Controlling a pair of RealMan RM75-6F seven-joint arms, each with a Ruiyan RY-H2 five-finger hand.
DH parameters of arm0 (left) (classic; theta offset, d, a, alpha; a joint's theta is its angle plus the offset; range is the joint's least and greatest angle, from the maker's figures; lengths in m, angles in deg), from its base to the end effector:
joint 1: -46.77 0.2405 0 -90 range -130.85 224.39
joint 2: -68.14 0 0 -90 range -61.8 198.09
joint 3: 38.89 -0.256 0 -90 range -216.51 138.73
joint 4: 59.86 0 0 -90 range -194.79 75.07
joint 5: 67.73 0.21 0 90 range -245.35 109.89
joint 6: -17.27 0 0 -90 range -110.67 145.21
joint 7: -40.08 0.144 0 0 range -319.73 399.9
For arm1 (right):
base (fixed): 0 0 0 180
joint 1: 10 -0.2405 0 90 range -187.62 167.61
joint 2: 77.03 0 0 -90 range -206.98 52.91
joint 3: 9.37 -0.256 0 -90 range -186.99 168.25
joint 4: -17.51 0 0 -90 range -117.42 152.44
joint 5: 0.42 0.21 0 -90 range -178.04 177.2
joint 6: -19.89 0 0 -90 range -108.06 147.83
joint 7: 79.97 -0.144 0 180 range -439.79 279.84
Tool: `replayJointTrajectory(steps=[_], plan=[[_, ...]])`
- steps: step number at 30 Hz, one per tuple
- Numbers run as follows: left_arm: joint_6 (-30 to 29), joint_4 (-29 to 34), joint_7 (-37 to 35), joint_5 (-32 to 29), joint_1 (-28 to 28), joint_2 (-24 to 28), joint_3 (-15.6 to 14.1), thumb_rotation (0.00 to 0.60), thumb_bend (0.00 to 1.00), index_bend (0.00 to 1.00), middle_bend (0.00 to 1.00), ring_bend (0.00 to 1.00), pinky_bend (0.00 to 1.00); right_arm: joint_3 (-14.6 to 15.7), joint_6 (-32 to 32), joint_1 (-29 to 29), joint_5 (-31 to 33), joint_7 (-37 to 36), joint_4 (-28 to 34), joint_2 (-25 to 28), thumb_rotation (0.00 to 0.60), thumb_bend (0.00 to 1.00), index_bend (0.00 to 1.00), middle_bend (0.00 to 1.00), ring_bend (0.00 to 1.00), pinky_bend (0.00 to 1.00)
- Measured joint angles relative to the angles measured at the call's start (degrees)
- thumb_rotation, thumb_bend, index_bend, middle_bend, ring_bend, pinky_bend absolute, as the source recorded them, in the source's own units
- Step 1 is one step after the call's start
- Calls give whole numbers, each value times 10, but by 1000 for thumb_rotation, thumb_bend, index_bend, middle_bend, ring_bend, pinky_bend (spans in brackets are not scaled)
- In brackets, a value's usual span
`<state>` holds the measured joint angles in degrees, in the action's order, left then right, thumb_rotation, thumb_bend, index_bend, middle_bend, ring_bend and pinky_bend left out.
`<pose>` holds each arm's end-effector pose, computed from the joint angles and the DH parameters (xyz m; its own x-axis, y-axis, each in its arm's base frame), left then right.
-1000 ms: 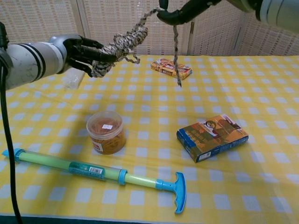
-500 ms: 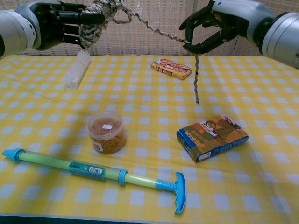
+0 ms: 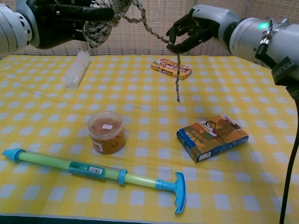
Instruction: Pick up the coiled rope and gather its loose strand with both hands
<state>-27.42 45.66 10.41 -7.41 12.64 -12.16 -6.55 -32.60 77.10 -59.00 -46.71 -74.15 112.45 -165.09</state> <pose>-0.0745 0.3435 0.0622 -0.6235 0.4669 0.6271 0.6948 -0.0369 0.7182 -0.0632 -0.3721 0.0155 -0.1437 -0.3235 0.9352 -0.9597 -0.1849 -0.2114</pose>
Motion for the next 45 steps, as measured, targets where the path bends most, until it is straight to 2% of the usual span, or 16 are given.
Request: replayJointTrajectory(steps=[8,13,20,26,35,45], plan=[[28,-17,-55,107,-5,22,-29,600,624,699,651,614,681,-21,-7,-29,38,26,-4,-8,600,449,661,237,144,0],[37,-46,-71,169,-21,37,-61,600,624,700,651,615,681,-24,3,-44,46,59,5,-6,600,449,661,238,143,0],[32,-72,-15,183,-42,42,-90,600,624,701,651,615,681,-26,34,-65,56,113,32,-1,600,449,661,239,142,0],[16,-79,78,159,-58,37,-110,600,624,701,651,616,681,-28,52,-78,65,139,51,1,600,448,661,240,142,0],[-11,-75,220,89,-81,30,-131,600,623,707,660,631,681,-25,76,-88,65,164,82,1,600,449,671,246,142,0],[-83,-56,418,-117,-114,10,-142,600,624,709,666,645,686,-9,124,-91,48,214,136,2,600,449,670,245,143,0]])
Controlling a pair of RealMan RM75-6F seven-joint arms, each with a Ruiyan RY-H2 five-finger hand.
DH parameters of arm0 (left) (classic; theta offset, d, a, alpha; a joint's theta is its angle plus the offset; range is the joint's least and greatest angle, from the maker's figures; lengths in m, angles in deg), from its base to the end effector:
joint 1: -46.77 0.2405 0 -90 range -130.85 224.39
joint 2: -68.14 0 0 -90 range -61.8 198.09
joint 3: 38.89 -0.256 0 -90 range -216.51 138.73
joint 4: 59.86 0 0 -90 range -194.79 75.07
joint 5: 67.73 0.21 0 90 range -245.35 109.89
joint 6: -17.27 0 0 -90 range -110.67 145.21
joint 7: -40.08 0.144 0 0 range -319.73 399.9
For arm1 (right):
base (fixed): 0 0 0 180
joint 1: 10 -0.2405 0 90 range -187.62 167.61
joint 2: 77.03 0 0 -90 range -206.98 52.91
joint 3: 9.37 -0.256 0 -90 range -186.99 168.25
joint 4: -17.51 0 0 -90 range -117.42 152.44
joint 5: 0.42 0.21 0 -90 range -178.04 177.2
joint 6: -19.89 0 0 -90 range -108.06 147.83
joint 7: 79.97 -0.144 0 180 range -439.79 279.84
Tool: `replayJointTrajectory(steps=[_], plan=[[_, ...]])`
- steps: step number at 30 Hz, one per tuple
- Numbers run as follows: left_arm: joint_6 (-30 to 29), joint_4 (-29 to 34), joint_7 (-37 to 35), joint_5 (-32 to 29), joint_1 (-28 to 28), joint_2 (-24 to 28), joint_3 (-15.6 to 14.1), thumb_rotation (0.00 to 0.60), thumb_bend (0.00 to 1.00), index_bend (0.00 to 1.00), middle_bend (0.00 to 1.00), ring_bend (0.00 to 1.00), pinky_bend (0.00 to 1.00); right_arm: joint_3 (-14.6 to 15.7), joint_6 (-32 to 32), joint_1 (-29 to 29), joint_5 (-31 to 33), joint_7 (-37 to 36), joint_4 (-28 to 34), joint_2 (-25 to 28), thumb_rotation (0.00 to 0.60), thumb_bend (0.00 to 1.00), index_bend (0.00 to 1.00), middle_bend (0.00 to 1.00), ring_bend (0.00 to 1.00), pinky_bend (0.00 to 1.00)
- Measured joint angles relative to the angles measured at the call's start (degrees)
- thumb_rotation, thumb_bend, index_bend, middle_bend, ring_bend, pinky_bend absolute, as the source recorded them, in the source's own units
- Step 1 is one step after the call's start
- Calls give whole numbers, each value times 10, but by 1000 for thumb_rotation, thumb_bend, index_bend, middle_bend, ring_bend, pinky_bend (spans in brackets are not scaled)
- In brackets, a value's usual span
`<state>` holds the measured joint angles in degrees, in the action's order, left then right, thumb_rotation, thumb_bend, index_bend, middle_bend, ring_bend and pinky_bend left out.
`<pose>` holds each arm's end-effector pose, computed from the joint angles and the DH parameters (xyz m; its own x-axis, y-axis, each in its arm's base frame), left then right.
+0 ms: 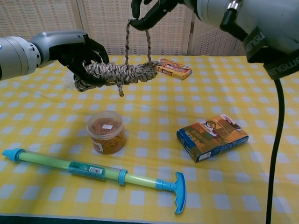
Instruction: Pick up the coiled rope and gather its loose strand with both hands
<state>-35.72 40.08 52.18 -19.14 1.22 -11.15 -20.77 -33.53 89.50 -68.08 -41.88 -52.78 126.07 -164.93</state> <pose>-0.1004 0.3550 0.0337 0.0953 0.3663 0.9256 0.9728 -0.2317 -0.0085 0.0197 -0.3385 0.0327 0.0554 -0.2268 0.9724 -0.9254 -0.3773 -0.0353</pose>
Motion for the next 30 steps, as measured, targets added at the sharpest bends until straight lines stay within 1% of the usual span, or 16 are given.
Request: replayJointTrajectory(steps=[4,9,13,19,21,26,28,30], plan=[[-46,3,26,-50,-10,-15,4,600,625,715,674,650,695,9,15,1,-7,13,16,-2,600,448,671,239,145,0],[-87,-6,19,-71,-12,-38,21,600,626,717,678,657,700,24,23,5,-27,21,26,-5,600,449,671,236,144,0],[-102,-14,10,-72,-10,-46,29,600,627,717,678,658,700,38,26,10,-51,22,29,-10,600,449,671,233,139,0],[-104,-18,-5,-81,-7,-48,40,600,628,717,678,658,700,59,34,20,-94,23,29,-16,600,449,659,216,124,0],[-106,-19,-12,-82,-5,-48,45,600,628,717,678,658,700,67,39,24,-109,25,30,-16,600,449,610,191,107,0],[-104,-25,-31,-83,0,-44,55,600,629,717,678,658,700,93,52,42,-164,29,32,-14,600,448,348,125,66,0],[-106,-26,-36,-83,2,-44,58,600,629,717,678,658,700,100,53,50,-174,28,33,-12,600,449,284,109,66,0],[-107,-27,-40,-82,3,-43,61,600,629,717,678,658,700,105,49,56,-179,26,37,-9,600,449,255,96,65,0]])
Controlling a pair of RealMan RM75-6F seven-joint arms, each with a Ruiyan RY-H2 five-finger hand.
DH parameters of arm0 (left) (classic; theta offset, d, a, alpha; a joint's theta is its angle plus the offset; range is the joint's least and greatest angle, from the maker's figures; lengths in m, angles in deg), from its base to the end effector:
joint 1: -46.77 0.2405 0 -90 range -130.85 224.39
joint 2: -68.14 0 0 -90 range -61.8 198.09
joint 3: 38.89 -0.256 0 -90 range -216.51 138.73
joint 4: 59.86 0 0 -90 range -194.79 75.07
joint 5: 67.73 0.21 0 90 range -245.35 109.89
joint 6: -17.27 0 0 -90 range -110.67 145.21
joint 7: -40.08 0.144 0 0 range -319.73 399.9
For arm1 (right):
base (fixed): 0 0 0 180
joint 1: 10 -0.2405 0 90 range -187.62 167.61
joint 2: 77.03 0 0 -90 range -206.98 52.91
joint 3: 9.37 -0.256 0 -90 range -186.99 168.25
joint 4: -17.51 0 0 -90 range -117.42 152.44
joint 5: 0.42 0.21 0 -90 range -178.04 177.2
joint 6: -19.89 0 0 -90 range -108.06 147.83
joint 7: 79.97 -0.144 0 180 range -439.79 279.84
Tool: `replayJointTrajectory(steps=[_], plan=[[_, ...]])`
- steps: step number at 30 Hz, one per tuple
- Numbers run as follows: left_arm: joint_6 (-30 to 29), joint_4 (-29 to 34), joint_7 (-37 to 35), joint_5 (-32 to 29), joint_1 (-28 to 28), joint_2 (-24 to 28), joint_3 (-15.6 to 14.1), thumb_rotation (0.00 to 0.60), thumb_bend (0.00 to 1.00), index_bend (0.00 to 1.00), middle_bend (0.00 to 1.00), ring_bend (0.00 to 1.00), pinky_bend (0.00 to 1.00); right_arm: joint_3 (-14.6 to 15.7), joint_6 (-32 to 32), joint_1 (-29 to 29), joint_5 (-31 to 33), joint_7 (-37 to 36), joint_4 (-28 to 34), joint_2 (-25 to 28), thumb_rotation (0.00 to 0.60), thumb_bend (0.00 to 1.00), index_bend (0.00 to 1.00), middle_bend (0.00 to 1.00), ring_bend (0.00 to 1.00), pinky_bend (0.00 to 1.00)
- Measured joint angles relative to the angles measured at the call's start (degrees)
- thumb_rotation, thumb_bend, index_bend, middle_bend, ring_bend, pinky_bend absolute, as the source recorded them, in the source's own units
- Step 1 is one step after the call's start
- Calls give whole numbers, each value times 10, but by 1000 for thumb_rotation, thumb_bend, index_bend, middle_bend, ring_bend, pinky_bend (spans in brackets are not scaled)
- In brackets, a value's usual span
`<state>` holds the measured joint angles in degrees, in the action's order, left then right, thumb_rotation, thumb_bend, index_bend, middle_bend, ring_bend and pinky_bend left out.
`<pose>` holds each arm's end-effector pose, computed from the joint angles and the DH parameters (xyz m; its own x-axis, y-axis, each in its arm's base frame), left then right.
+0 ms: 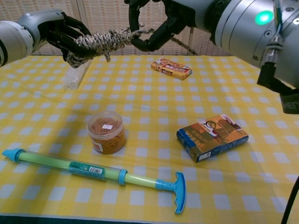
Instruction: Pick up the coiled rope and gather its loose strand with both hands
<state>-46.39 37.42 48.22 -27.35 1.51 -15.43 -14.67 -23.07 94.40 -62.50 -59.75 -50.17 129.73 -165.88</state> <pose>-0.1038 0.3786 0.0528 -0.1667 0.1817 0.9691 0.9831 -0.0453 0.1775 -0.0010 -0.2916 0.0239 0.1753 -0.1476 0.9734 -0.8469 -0.5268 0.0726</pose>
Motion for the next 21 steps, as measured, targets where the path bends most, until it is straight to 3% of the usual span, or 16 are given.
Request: replayJointTrajectory(steps=[3,8,11,16,21], plan=[[1,-1,-3,-1,1,3,3,600,629,717,678,658,700,3,-6,6,-4,-4,3,5,600,449,208,83,61,0],[-1,-4,-6,-1,3,7,6,600,629,716,678,657,700,13,-9,20,-14,2,9,22,600,449,11,24,54,0],[-1,-5,-11,-1,6,10,9,600,628,715,678,656,700,22,-10,32,-26,0,13,36,600,426,0,0,26,0],[0,-8,-20,-2,9,16,13,600,628,715,678,655,700,39,-8,52,-52,-7,22,61,600,252,0,0,0,0],[2,-6,-30,2,15,23,16,600,628,715,678,655,700,65,-8,80,-88,-21,38,98,600,207,0,0,0,0]])
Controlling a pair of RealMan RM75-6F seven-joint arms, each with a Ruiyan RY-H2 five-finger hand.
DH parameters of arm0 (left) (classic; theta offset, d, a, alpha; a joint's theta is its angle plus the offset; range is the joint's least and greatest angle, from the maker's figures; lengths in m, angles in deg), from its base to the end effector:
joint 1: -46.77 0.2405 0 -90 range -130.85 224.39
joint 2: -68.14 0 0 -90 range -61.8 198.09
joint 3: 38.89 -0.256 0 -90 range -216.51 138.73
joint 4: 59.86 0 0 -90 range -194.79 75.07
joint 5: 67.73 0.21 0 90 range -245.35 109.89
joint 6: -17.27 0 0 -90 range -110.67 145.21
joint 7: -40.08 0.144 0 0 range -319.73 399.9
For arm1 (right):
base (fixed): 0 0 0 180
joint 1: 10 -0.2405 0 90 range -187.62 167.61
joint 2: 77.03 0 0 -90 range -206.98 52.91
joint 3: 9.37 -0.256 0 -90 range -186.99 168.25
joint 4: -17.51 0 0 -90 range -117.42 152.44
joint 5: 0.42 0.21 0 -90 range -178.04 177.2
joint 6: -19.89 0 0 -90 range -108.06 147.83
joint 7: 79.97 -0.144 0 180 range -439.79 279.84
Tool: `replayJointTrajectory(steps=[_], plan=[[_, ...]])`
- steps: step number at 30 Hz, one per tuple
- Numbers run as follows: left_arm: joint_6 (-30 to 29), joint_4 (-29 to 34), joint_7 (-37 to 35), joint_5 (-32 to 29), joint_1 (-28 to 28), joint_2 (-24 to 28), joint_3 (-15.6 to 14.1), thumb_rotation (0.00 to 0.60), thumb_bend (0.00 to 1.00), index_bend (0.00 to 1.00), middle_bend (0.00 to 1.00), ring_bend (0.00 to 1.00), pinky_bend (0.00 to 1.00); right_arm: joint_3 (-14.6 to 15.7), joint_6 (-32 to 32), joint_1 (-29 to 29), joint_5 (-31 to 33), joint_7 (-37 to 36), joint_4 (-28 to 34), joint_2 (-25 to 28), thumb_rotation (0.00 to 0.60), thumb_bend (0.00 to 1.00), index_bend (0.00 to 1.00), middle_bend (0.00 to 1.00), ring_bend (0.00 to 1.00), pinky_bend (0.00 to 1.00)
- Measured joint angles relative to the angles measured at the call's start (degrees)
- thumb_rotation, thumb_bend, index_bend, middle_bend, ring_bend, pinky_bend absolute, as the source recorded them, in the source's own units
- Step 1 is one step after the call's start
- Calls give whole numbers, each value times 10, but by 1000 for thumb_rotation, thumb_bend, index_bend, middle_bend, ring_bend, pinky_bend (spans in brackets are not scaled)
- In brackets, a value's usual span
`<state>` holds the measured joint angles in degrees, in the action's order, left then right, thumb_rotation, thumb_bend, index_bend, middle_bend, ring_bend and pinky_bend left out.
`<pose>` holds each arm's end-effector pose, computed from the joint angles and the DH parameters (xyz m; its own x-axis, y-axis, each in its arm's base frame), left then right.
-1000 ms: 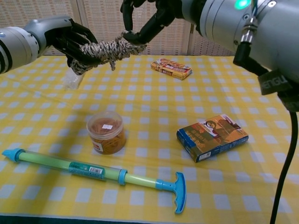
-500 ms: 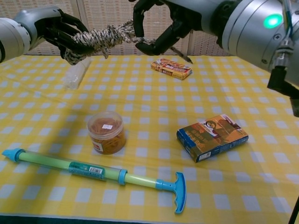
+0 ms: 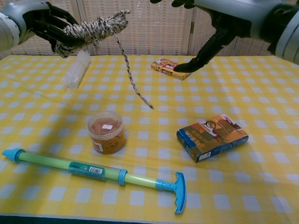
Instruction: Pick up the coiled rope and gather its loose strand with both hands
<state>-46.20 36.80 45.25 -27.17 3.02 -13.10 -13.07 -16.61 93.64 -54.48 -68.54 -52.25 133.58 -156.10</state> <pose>-0.1159 0.3865 0.0730 -0.2044 0.1274 0.9706 0.9776 -0.0247 0.2092 -0.0547 -0.2758 0.0518 0.2809 -0.1236 0.9517 -0.8330 -0.5239 0.1778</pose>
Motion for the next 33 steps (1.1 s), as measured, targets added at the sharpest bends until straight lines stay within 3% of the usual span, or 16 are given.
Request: replayJointTrajectory(steps=[10,20,27,33], plan=[[2,11,-15,31,14,15,-9,600,628,715,678,654,700,61,63,103,-88,-69,1,73,600,203,20,77,103,0],[1,17,-45,62,29,26,-13,600,628,715,678,654,700,127,159,235,-155,-166,-74,117,600,203,56,115,139,71],[-4,31,-67,89,44,37,-17,600,629,715,678,654,700,145,212,316,-172,-228,-137,118,600,204,78,129,141,104],[-11,37,-79,112,53,42,-22,600,629,715,678,654,700,153,233,369,-175,-252,-184,105,600,204,78,117,110,56]])
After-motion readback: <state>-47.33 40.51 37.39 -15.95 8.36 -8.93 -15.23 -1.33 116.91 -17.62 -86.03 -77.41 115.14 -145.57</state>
